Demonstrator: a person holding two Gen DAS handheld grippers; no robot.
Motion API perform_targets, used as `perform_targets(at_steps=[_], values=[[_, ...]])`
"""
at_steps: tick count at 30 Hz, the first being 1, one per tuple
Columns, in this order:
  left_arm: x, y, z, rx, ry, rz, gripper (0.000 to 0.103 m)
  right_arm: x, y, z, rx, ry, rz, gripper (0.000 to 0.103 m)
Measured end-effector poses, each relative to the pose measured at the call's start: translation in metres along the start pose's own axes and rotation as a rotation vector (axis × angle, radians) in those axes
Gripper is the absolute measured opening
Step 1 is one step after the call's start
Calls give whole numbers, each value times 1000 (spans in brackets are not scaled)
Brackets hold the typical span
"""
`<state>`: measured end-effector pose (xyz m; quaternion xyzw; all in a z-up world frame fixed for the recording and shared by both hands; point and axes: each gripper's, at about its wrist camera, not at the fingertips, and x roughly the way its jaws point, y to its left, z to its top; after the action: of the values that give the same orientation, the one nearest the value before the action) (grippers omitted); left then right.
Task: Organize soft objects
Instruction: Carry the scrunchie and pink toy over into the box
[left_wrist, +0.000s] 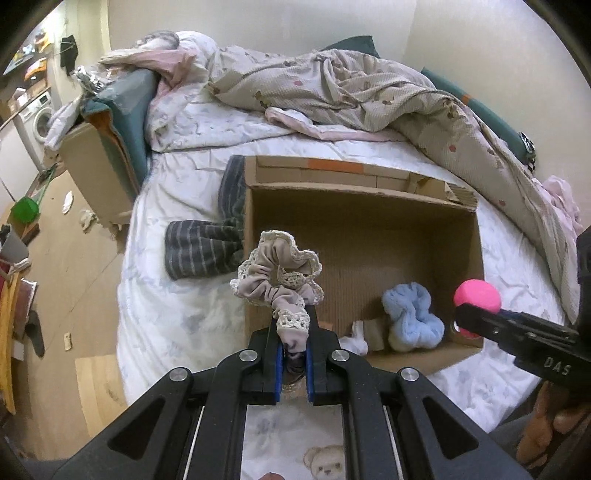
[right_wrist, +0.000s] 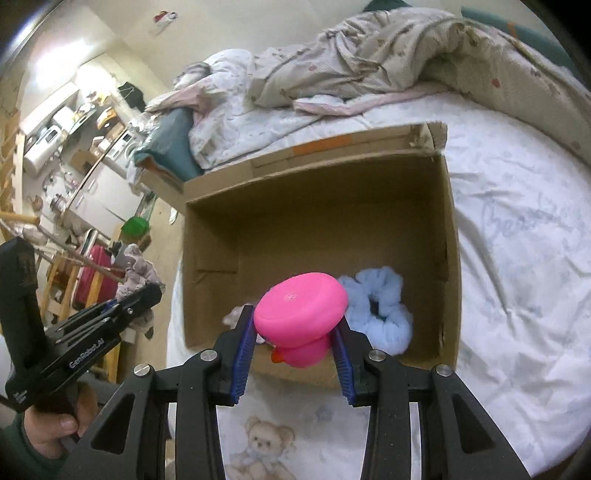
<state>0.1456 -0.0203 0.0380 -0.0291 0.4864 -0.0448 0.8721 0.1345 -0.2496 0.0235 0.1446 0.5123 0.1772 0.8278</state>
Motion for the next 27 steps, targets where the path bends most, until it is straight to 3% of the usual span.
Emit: perform_targets(at_steps=[7, 11, 27], values=[[39, -3, -15, -3, 62, -59, 8, 39, -17, -13, 46, 76, -1, 41], [50, -7, -22, 4, 63, -42, 8, 55, -14, -21, 40, 128, 0, 41], [56, -12, -28, 26, 71, -38, 10, 69, -14, -31, 34, 163, -38, 41]])
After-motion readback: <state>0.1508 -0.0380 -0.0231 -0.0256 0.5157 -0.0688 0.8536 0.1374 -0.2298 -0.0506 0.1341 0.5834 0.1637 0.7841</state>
